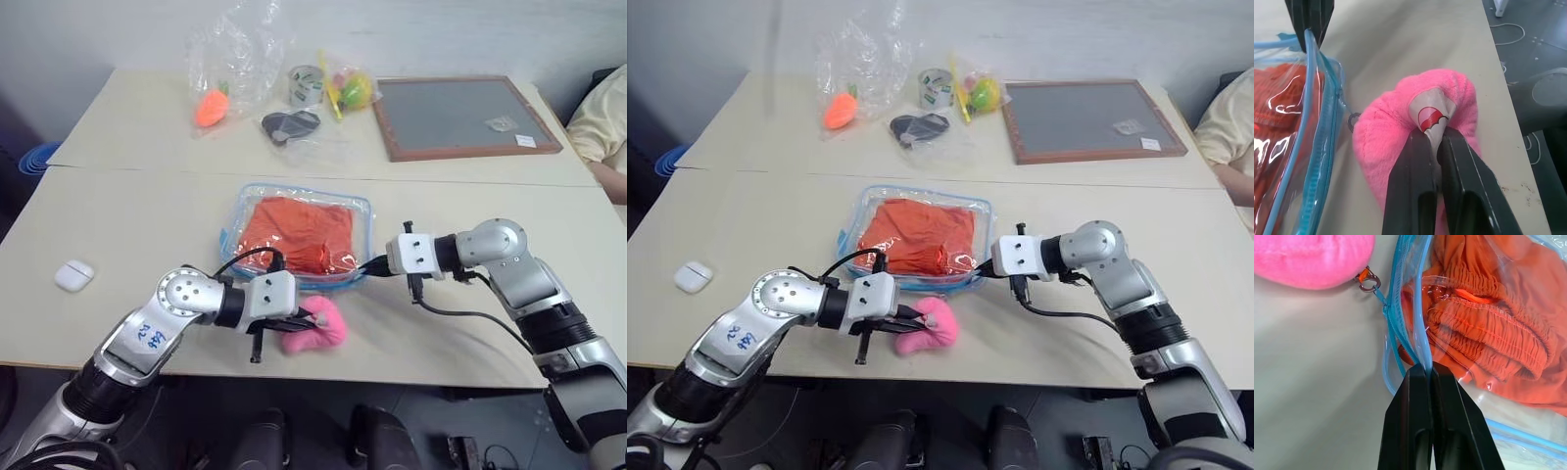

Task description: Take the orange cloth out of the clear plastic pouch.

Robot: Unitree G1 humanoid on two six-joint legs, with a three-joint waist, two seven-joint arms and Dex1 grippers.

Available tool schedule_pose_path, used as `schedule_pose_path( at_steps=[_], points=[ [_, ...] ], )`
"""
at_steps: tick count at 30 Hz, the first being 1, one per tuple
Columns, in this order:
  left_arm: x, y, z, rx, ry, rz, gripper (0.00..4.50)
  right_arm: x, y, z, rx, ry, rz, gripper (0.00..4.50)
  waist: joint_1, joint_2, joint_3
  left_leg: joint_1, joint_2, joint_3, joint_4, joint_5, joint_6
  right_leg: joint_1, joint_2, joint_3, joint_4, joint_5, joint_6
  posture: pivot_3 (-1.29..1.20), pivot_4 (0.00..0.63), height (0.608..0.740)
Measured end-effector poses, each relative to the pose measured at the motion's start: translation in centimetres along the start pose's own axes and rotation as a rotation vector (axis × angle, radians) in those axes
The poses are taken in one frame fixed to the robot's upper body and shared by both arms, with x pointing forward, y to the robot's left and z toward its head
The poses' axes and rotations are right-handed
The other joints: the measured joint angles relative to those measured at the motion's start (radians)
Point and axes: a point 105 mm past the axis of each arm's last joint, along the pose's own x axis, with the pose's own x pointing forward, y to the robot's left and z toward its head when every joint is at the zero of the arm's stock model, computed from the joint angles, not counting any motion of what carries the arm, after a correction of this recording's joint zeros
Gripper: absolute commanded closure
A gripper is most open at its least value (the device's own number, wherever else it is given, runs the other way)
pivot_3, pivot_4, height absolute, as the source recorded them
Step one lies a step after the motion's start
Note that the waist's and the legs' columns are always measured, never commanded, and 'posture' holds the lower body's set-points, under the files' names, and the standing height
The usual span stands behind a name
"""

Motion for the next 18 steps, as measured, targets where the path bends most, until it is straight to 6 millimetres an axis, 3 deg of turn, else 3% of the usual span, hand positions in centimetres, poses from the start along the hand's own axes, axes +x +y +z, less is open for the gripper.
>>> schedule_pose_path(
  at_steps=[5,15,18],
  points=[
    [-3.4,0.2,-1.7,-0.080,0.062,0.154,4.47,-0.6,-0.5,-0.4,-0.045,0.012,-0.009,4.50,-0.011,0.000,0.000,0.000,0.001,0.000,0.000,0.000,0.000,0.000,0.000,0.000,0.000,0.000,0.000,0.00,0.150,0.740],
    [-15.4,2.1,-5.8,-0.316,0.162,0.581,4.47,-2.9,-0.3,-1.1,-0.088,0.008,0.010,4.50,-0.020,0.001,0.000,0.000,0.000,-0.002,-0.001,0.000,0.000,0.001,-0.001,-0.002,-0.001,0.000,0.000,0.00,0.150,0.740],
    [-16.0,2.2,-5.8,-0.327,0.139,0.601,4.47,-3.0,-0.2,-1.1,-0.079,-0.002,0.016,4.50,-0.021,0.001,0.000,0.000,0.000,-0.002,-0.001,0.000,0.000,0.001,-0.001,-0.001,-0.001,0.000,0.000,0.00,0.150,0.740]
  ],
)
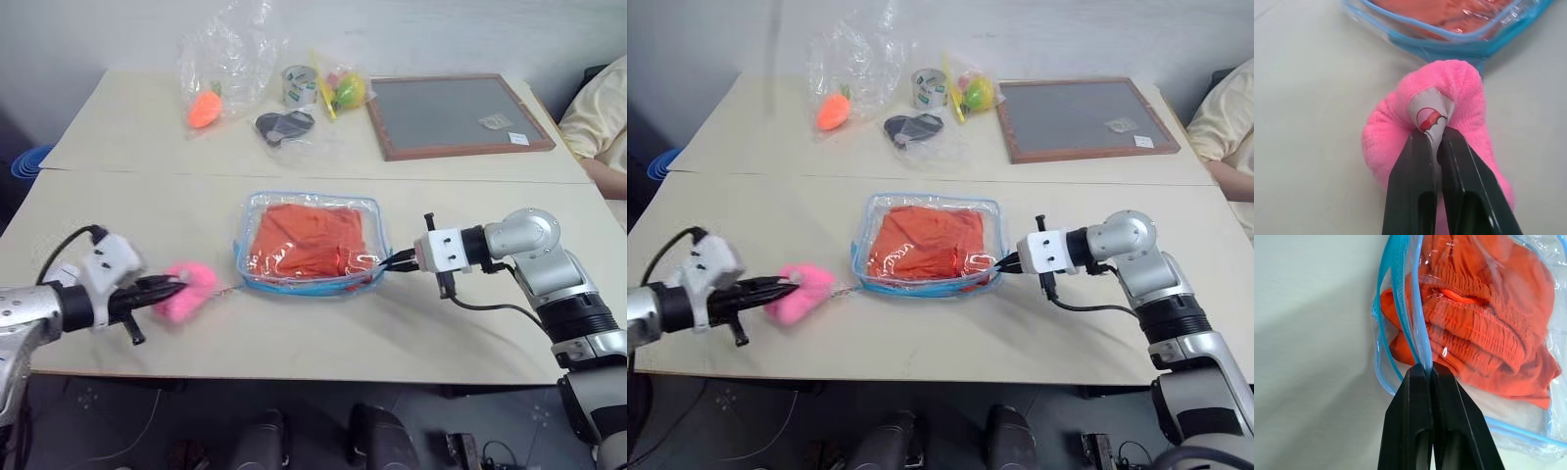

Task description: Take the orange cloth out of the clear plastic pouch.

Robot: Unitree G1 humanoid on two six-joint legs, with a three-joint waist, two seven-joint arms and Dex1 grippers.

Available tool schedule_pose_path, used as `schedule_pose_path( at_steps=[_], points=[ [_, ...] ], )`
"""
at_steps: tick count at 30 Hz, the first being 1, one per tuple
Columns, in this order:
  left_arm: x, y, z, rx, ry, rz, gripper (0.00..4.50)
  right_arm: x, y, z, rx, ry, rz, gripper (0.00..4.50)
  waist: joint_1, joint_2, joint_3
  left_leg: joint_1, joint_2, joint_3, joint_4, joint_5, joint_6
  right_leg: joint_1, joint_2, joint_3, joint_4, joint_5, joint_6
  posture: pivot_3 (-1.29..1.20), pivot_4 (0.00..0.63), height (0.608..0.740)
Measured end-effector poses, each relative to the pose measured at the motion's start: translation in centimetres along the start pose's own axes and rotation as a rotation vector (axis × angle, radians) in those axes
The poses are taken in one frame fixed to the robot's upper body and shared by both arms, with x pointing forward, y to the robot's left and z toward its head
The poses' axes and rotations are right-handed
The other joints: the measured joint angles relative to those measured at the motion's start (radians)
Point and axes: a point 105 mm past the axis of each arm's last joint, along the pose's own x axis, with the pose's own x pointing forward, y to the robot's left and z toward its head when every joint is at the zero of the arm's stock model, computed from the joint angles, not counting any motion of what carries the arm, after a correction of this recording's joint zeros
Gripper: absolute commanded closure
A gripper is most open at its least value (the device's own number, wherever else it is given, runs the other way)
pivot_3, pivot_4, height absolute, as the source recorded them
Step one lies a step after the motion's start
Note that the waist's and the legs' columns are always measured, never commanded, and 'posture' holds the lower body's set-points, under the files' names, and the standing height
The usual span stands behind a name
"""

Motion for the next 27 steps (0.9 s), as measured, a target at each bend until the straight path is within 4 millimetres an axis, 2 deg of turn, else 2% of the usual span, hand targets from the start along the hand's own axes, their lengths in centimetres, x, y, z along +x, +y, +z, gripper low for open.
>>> schedule_pose_path(
  at_steps=[2,3,4,6,10,16,18,19,21,24,26,27],
  points=[
    [0.3,-0.6,-0.2,-0.004,-0.002,-0.015,4.47,0.0,0.0,0.0,0.010,-0.001,0.000,4.50,-0.002,0.000,0.000,0.000,0.000,0.000,0.000,0.000,0.000,0.000,0.000,0.000,0.000,0.000,0.000,0.00,0.150,0.740],
    [0.8,-1.3,-0.3,-0.005,-0.006,-0.035,4.50,0.0,0.0,-0.1,0.027,0.000,-0.001,4.05,-0.002,0.000,0.000,0.000,0.000,0.000,-0.001,0.000,0.000,0.000,0.000,0.000,0.000,0.000,0.000,0.00,0.150,0.740],
    [1.2,-2.0,-0.5,-0.013,-0.005,-0.056,4.50,0.0,0.0,-0.2,0.049,-0.002,-0.001,3.84,-0.002,0.000,0.000,0.000,0.000,0.000,-0.001,0.000,0.000,0.000,0.000,0.000,0.000,0.000,0.000,0.00,0.150,0.740],
    [1.8,-2.7,-0.8,-0.027,-0.013,-0.073,3.88,0.0,0.1,-0.3,0.098,-0.009,0.001,3.23,-0.001,0.000,0.000,0.000,0.000,0.000,0.000,0.000,0.000,0.000,0.000,0.000,0.000,0.000,0.000,0.00,0.150,0.740],
    [1.7,-3.0,-1.3,-0.044,-0.005,-0.065,2.68,-0.6,0.6,-0.4,0.191,-0.031,-0.001,1.87,-0.001,0.000,0.000,0.000,0.000,0.000,-0.001,0.000,0.000,0.000,0.000,0.000,0.000,0.000,0.000,0.00,0.150,0.740],
    [-0.3,-1.6,-1.1,-0.058,-0.017,-0.005,0.88,-3.3,1.3,-0.4,0.350,-0.039,-0.056,0.00,0.000,0.000,0.000,0.000,0.000,0.000,-0.001,0.000,0.000,0.000,0.000,0.000,0.000,0.000,0.000,0.00,0.150,0.740],
    [-1.4,-0.2,0.2,-0.061,-0.044,0.025,0.21,-4.4,1.0,0.1,0.394,-0.056,-0.093,0.00,0.002,0.000,0.000,0.000,0.000,0.000,-0.001,0.000,0.000,0.000,0.000,0.000,0.000,0.000,0.000,0.00,0.150,0.740],
    [-1.9,0.3,1.0,-0.057,-0.063,0.037,0.03,-4.8,0.8,0.4,0.410,-0.067,-0.109,0.00,0.002,0.000,0.000,0.000,0.001,0.000,-0.001,0.000,0.000,0.000,0.000,0.000,0.000,0.000,0.000,0.00,0.150,0.740],
    [-2.8,0.8,3.6,-0.033,-0.121,0.022,0.03,-5.5,0.6,1.2,0.448,-0.091,-0.126,0.00,0.002,0.000,0.000,0.000,0.000,0.000,-0.001,0.000,0.000,0.000,-0.001,0.000,0.000,0.000,0.000,0.00,0.150,0.740],
    [-2.1,-0.8,7.8,0.096,-0.180,-0.084,0.03,-5.7,1.1,2.5,0.519,-0.136,-0.100,0.00,0.009,0.000,0.000,0.000,-0.001,-0.001,-0.001,-0.001,0.000,0.000,-0.002,0.000,-0.001,0.000,0.000,0.00,0.150,0.740],
    [-0.2,-2.7,9.6,0.278,-0.154,-0.161,0.03,-5.5,1.7,3.5,0.567,-0.178,-0.061,0.00,0.018,0.000,0.000,0.000,-0.001,0.000,-0.001,-0.001,0.000,0.000,-0.002,0.000,-0.001,0.000,0.000,0.00,0.150,0.740],
    [1.2,-4.2,9.9,0.390,-0.129,-0.216,0.03,-5.2,2.1,4.3,0.584,-0.199,-0.029,0.00,0.020,0.002,-0.001,0.000,-0.002,0.001,-0.001,-0.001,0.000,0.000,-0.002,0.001,0.000,0.000,0.000,0.00,0.150,0.740]
  ],
)
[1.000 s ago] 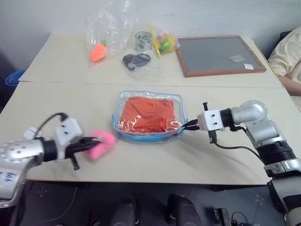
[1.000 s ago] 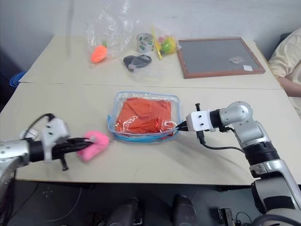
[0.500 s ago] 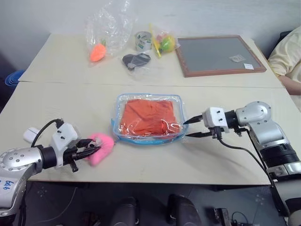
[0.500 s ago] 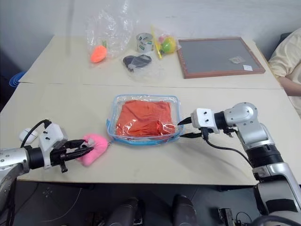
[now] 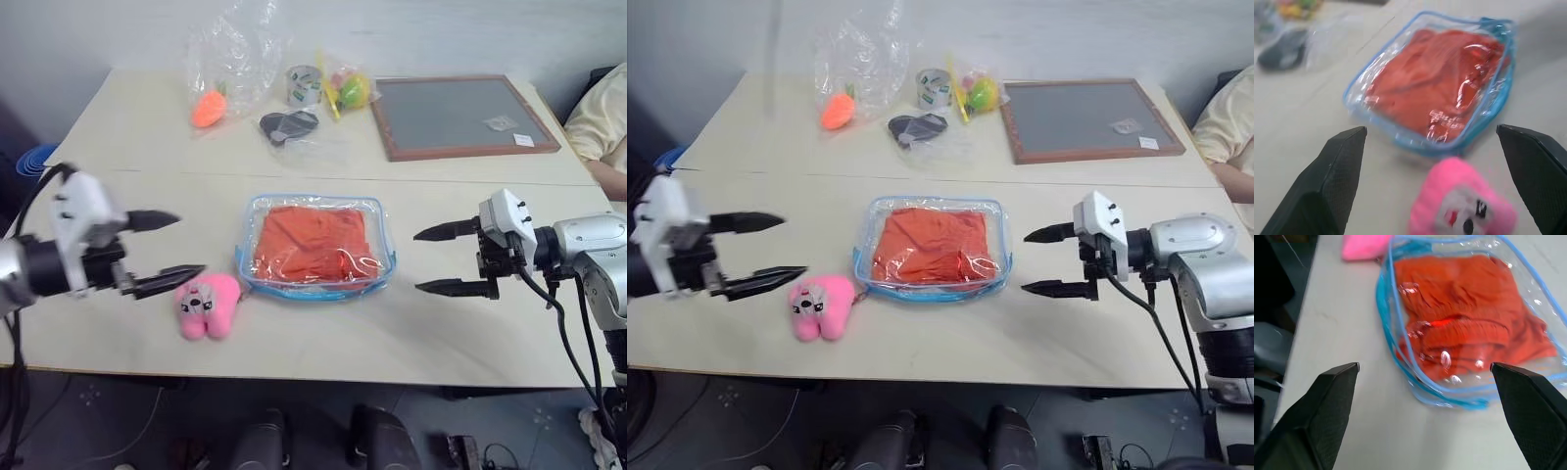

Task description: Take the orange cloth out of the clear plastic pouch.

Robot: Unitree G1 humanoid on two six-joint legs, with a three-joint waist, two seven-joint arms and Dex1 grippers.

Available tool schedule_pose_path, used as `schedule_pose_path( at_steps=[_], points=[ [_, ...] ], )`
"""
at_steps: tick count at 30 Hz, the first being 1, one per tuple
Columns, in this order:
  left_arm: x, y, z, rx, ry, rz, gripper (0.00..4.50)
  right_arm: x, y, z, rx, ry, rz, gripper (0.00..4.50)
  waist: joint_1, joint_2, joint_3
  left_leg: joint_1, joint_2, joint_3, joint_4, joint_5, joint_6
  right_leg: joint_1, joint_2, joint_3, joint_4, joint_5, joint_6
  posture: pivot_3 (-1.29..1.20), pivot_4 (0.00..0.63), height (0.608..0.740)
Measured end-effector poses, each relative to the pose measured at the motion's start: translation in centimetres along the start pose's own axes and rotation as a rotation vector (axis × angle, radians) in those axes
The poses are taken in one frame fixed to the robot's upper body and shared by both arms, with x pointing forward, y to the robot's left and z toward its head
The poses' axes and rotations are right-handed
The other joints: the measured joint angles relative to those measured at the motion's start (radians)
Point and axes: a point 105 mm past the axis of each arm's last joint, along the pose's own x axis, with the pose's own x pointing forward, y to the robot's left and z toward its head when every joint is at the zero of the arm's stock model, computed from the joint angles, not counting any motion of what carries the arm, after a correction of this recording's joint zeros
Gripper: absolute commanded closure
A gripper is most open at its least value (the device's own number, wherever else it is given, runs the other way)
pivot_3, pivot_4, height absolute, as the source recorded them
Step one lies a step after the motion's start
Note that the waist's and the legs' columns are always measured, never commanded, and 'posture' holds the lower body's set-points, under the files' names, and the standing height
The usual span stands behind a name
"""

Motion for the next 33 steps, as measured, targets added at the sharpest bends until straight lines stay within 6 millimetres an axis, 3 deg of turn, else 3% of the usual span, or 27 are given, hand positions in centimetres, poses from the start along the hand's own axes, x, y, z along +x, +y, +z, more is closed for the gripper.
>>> schedule_pose_path(
  at_steps=[5,9,14,17,29,33],
  points=[
    [5.2,-2.2,-2.1,0.203,0.081,-0.139,0.03,0.7,1.7,-0.2,0.069,-0.012,0.051,0.00,0.002,0.000,0.000,0.000,-0.002,0.003,-0.001,0.000,0.000,-0.002,0.003,0.001,0.001,0.000,0.000,0.00,0.150,0.740],
    [6.9,-1.6,-3.6,0.333,0.130,-0.135,0.03,0.5,2.1,0.8,0.098,-0.062,0.033,0.00,0.005,0.000,0.000,-0.001,0.000,0.003,0.000,0.000,0.000,-0.003,0.003,0.001,0.000,0.000,-0.001,0.00,0.150,0.740],
    [8.4,-0.9,-4.1,0.350,0.105,-0.096,0.03,0.6,2.5,1.2,0.114,-0.086,0.011,0.00,0.007,0.000,0.000,-0.002,0.001,0.003,0.000,0.000,0.001,-0.003,0.003,0.001,0.000,0.000,0.000,0.00,0.150,0.740],
    [9.1,-1.1,-4.1,0.313,0.075,-0.093,0.63,0.7,2.6,0.6,0.137,-0.081,-0.006,0.00,0.008,0.000,0.000,-0.002,0.001,0.002,0.001,0.000,0.001,-0.002,0.002,0.000,0.000,0.001,0.000,0.00,0.150,0.740],
    [9.6,-1.4,-4.6,0.291,0.065,-0.103,4.42,0.7,2.6,0.3,0.127,-0.080,-0.036,0.00,0.008,-0.001,0.000,-0.002,0.001,0.002,0.001,0.000,0.001,-0.002,0.002,0.000,0.000,0.001,0.000,0.00,0.150,0.740],
    [9.8,-1.2,-3.3,0.160,-0.023,-0.068,4.49,0.7,2.5,0.3,0.103,-0.073,-0.044,0.18,0.009,-0.001,0.000,-0.002,0.001,0.001,0.001,0.000,0.001,-0.001,0.001,0.000,0.001,0.001,0.000,0.00,0.150,0.740]
  ],
)
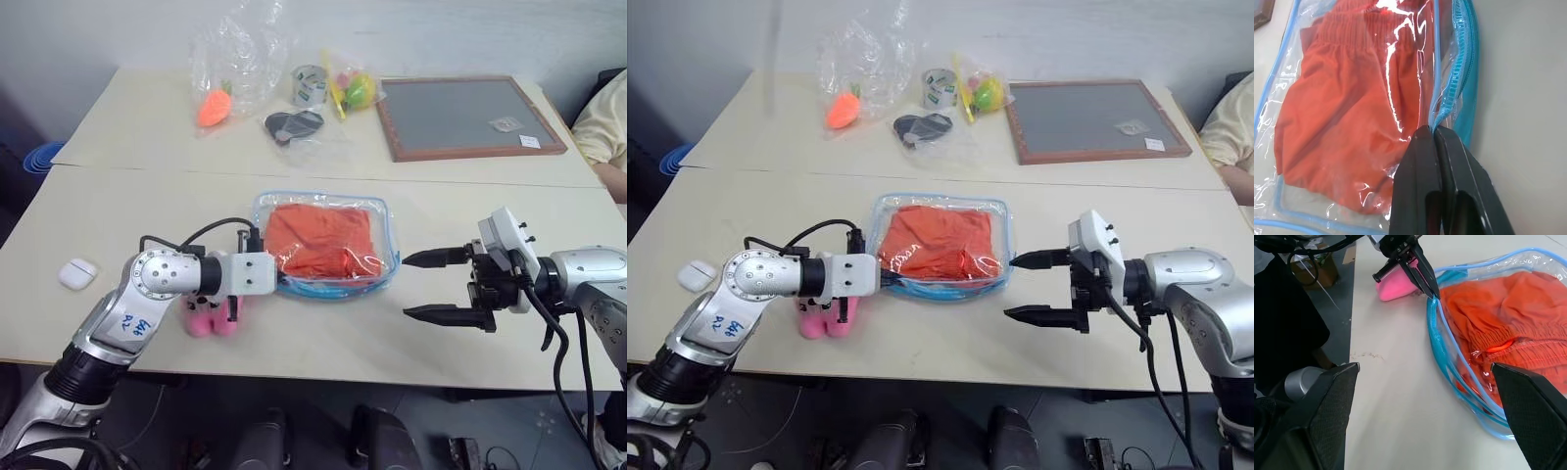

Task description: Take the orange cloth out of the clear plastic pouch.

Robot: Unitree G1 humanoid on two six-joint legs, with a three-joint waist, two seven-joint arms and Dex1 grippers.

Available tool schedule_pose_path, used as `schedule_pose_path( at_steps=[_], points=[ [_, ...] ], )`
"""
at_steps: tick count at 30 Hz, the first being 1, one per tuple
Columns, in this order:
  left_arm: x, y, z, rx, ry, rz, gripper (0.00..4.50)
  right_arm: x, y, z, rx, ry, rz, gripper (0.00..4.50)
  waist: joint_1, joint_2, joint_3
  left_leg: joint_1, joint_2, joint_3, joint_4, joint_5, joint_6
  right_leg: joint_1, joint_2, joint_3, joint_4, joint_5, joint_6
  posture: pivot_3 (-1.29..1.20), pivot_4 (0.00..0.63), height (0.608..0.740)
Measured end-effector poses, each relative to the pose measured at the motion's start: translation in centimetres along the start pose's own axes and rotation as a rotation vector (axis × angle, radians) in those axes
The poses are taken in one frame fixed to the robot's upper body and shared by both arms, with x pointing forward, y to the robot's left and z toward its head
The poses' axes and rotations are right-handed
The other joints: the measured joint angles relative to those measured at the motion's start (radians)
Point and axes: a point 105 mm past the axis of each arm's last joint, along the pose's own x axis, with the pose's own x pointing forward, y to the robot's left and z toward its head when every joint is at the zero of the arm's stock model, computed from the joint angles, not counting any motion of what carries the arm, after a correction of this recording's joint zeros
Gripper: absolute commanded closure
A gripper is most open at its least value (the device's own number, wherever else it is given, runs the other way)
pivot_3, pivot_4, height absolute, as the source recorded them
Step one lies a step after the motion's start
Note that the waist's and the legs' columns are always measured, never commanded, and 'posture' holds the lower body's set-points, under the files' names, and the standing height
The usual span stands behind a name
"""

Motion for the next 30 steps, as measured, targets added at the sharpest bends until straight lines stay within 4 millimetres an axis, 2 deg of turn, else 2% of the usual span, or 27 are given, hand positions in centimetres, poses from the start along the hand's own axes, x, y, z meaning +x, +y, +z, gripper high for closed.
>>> schedule_pose_path(
  at_steps=[2,5,7,10,13,14,18,21,24,30],
  points=[
    [-0.1,0.4,1.1,-0.032,-0.060,0.037,4.50,0.1,-0.1,-0.1,0.001,-0.001,-0.007,0.60,-0.001,0.000,0.000,0.000,0.000,-0.001,0.000,0.000,0.000,0.000,0.000,0.000,0.000,0.000,0.000,0.00,0.150,0.740],
    [-0.2,1.0,2.6,-0.083,-0.129,0.094,4.50,0.8,0.4,-0.7,-0.016,0.015,0.004,1.58,0.000,0.000,0.000,0.000,0.000,-0.001,0.000,0.000,0.000,0.001,0.000,-0.001,0.000,0.000,0.000,0.00,0.150,0.740],
    [0.0,1.1,3.4,-0.133,-0.166,0.123,4.50,2.2,1.2,-1.7,-0.055,0.031,0.031,2.34,-0.001,-0.001,0.000,0.000,0.000,-0.001,0.000,0.000,0.000,0.001,0.000,-0.001,0.000,0.000,0.000,0.00,0.150,0.740],
    [0.0,0.8,3.8,-0.145,-0.172,0.128,4.50,4.2,1.4,-2.3,-0.102,0.014,0.016,3.40,-0.003,-0.001,0.000,0.001,0.000,-0.001,0.000,0.000,0.000,0.001,0.000,0.000,0.001,0.000,0.000,0.00,0.150,0.740],
    [0.0,0.3,3.9,-0.153,-0.167,0.128,4.50,6.1,0.1,-1.5,-0.184,-0.021,-0.076,4.40,-0.005,-0.001,0.000,0.001,0.000,-0.001,0.000,0.000,-0.001,0.001,0.000,0.000,0.001,0.000,0.000,0.00,0.150,0.740],
    [0.1,0.2,3.9,-0.156,-0.166,0.130,4.50,6.5,-0.4,-1.1,-0.215,-0.030,-0.113,4.49,-0.005,-0.001,0.000,0.001,0.000,-0.001,0.000,0.001,-0.001,0.001,0.000,0.000,0.001,0.000,0.000,0.00,0.150,0.740],
    [0.3,0.2,3.9,-0.166,-0.166,0.138,4.50,7.3,-2.4,-1.2,-0.302,0.006,-0.215,4.49,0.002,-0.001,0.000,0.001,-0.001,-0.002,0.000,0.001,-0.001,0.001,0.000,-0.001,0.000,0.000,0.000,0.00,0.150,0.740],
    [0.3,0.2,3.9,-0.169,-0.165,0.143,4.50,7.6,-2.8,-2.0,-0.334,0.043,-0.229,4.49,-0.001,-0.001,0.000,0.001,-0.001,-0.001,0.000,0.001,-0.001,0.001,0.000,-0.001,-0.001,0.000,0.000,0.00,0.150,0.740],
    [0.5,0.2,4.0,-0.177,-0.171,0.149,4.50,7.9,-3.3,-3.2,-0.409,0.103,-0.238,3.94,-0.004,-0.001,0.000,0.001,-0.001,-0.001,0.000,0.001,-0.001,0.001,0.001,-0.001,0.000,0.000,0.000,0.00,0.150,0.740],
    [0.6,0.4,4.2,-0.184,-0.174,0.159,4.50,8.3,-4.7,-4.4,-0.585,0.204,-0.284,1.94,-0.006,-0.001,0.000,0.001,0.000,-0.001,0.000,0.001,-0.001,0.001,0.001,0.000,0.000,0.000,0.000,0.00,0.150,0.740]
  ],
)
